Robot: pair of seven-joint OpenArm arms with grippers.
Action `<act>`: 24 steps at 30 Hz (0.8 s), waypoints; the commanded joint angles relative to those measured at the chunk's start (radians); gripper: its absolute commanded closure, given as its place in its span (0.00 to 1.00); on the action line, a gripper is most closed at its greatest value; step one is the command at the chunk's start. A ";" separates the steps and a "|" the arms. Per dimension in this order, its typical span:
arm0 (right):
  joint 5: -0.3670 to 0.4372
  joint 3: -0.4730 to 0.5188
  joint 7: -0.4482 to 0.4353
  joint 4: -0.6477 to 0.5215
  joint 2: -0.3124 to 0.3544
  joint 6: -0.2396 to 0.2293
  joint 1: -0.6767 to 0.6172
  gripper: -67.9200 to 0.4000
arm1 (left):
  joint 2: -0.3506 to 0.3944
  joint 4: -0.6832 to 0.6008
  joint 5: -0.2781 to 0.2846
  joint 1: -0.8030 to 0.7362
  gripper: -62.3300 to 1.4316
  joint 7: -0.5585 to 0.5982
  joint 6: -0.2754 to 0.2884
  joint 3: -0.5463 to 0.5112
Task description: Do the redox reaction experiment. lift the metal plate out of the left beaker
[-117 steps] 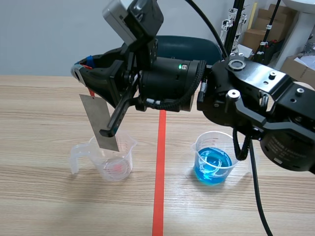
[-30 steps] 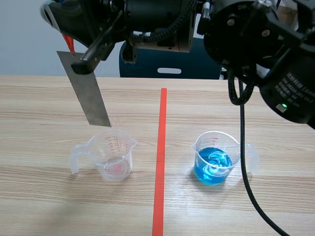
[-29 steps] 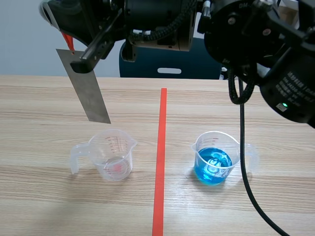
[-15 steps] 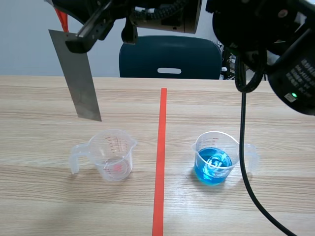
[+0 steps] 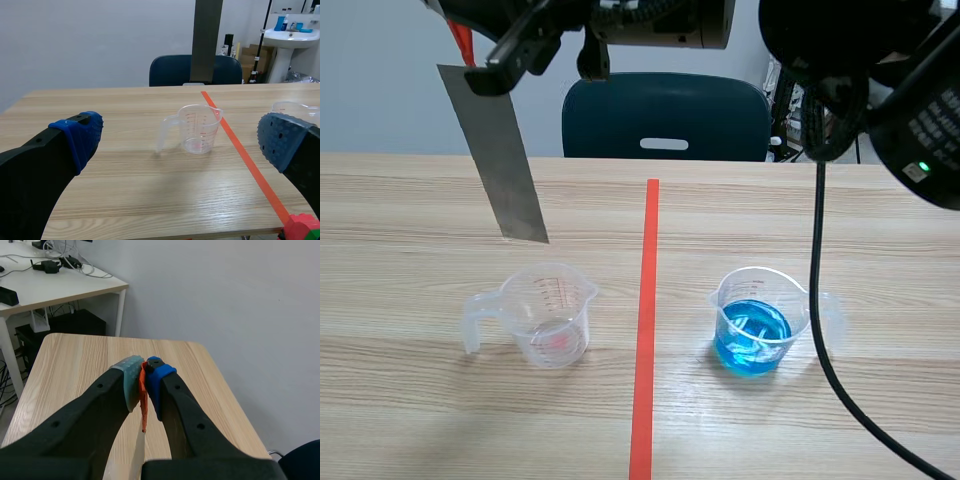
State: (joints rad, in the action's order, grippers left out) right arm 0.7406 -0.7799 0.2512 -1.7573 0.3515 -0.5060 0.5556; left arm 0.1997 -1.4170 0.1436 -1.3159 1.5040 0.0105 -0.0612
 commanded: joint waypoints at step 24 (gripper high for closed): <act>0.031 0.010 0.020 -0.021 -0.008 0.004 0.039 0.99 | 0.000 -0.010 0.002 -0.001 0.00 0.048 -0.001 -0.001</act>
State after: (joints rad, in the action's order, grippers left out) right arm 0.7574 -0.7799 0.2867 -1.7573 0.3515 -0.5060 0.5701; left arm 0.1997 -1.4170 0.1436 -1.3159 1.5043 0.0105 -0.0612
